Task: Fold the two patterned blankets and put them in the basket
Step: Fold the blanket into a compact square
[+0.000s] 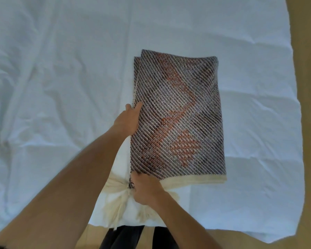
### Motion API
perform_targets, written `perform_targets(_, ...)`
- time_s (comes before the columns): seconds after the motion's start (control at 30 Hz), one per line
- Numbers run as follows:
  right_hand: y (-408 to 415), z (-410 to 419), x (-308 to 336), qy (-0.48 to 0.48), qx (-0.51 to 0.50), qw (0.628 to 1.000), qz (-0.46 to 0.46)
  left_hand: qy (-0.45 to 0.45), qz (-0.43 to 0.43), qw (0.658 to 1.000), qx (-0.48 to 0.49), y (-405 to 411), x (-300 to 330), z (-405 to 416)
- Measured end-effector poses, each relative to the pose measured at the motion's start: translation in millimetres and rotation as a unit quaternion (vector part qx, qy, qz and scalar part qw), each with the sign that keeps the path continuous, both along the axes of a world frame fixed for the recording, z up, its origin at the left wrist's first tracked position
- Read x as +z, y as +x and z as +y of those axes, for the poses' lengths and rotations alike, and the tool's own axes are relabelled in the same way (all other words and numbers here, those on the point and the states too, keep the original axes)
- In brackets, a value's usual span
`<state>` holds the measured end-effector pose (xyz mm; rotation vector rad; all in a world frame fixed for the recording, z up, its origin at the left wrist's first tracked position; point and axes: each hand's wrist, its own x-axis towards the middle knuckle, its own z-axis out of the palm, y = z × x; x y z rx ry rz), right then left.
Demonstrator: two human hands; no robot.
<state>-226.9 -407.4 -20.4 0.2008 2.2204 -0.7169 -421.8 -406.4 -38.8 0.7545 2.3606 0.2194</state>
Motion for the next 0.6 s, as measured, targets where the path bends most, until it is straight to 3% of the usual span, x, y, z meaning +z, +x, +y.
perform_targets(0.23, -7, 18, 3, -0.002, -0.006, 1.0, 0.007, -0.016, -0.002, 1.0, -0.005, 0, -4, -5)
perform_targets(0.4, -18, 33, -4, 0.076, 0.009, 0.993, 0.093, 0.017, 0.018, 1.0, 0.012, -17, -4, 18)
perform_targets(0.6, -32, 74, -21, 0.181, -0.031, 0.956, 0.227, 0.023, 0.067, 0.997, 0.014, -46, -3, 48)
